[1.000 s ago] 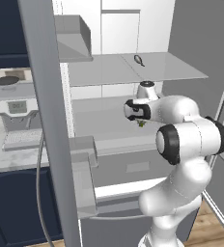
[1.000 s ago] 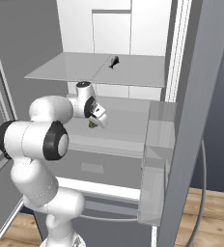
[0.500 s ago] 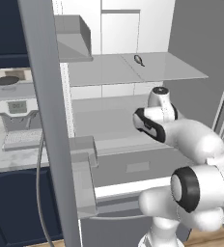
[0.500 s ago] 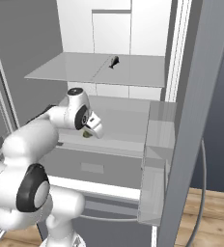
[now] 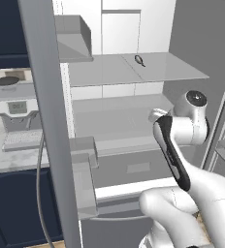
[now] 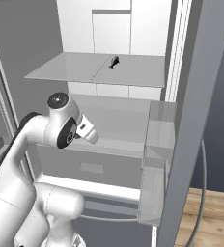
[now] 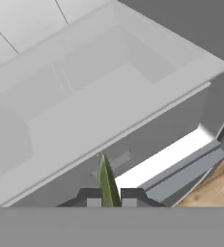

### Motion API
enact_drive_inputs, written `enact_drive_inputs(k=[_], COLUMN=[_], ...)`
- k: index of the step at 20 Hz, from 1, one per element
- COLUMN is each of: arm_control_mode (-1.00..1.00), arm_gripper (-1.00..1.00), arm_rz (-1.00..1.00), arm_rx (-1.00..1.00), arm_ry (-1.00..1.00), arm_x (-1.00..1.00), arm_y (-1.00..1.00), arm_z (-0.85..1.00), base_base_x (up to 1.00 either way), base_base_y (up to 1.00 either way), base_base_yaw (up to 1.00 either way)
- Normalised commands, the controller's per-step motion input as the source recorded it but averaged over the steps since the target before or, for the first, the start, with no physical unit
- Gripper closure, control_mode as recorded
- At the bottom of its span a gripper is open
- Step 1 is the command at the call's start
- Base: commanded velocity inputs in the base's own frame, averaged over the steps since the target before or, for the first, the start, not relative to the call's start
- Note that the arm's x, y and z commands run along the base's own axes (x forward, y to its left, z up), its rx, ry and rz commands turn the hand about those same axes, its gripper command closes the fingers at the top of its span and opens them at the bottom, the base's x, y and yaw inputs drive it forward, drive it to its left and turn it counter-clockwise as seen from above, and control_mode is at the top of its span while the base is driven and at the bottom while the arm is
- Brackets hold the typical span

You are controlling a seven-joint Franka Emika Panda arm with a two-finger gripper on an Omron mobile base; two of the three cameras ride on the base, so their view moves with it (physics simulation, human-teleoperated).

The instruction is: Take the lemon wedge from the fridge and place it on the plate with fish on the dining counter.

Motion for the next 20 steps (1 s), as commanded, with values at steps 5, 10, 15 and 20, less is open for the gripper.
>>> enact_drive_inputs(k=[5, 10, 15, 20], arm_control_mode=[-1.0, 1.0, 1.0, 1.0], arm_gripper=[1.0, 1.0, 1.0, 1.0], arm_rz=[0.0, 0.03, 0.0, 0.0], arm_rx=[-0.04, -0.01, 0.0, 0.0], arm_ry=[-0.02, -0.02, 0.0, 0.0], arm_x=[-0.04, -0.37, 0.0, 0.0], arm_y=[0.12, 0.0, 0.0, 0.0], arm_z=[0.13, -0.01, 0.0, 0.0], base_base_x=[0.0, -0.6, -1.0, -1.0], base_base_y=[0.0, 0.0, 0.0, 0.0], base_base_yaw=[0.0, 0.1, 0.3, 0.57])
